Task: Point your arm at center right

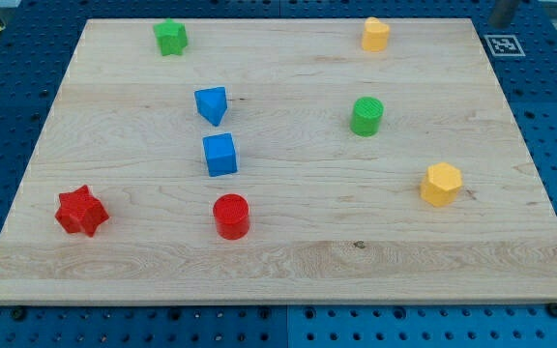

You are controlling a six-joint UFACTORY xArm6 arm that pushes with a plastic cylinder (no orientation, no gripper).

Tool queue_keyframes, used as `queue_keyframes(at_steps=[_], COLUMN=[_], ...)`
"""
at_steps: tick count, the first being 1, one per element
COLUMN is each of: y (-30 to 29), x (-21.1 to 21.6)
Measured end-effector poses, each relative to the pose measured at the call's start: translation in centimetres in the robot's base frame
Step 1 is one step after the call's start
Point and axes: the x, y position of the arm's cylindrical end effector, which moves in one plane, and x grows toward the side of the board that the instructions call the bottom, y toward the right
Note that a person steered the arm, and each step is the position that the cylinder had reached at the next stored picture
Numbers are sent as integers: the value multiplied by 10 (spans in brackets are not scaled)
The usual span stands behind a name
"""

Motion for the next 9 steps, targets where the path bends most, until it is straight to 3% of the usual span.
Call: queue_keyframes(at_steps=[3, 4, 5, 9], y=[0, 0, 0, -32], x=[14, 29, 73, 131])
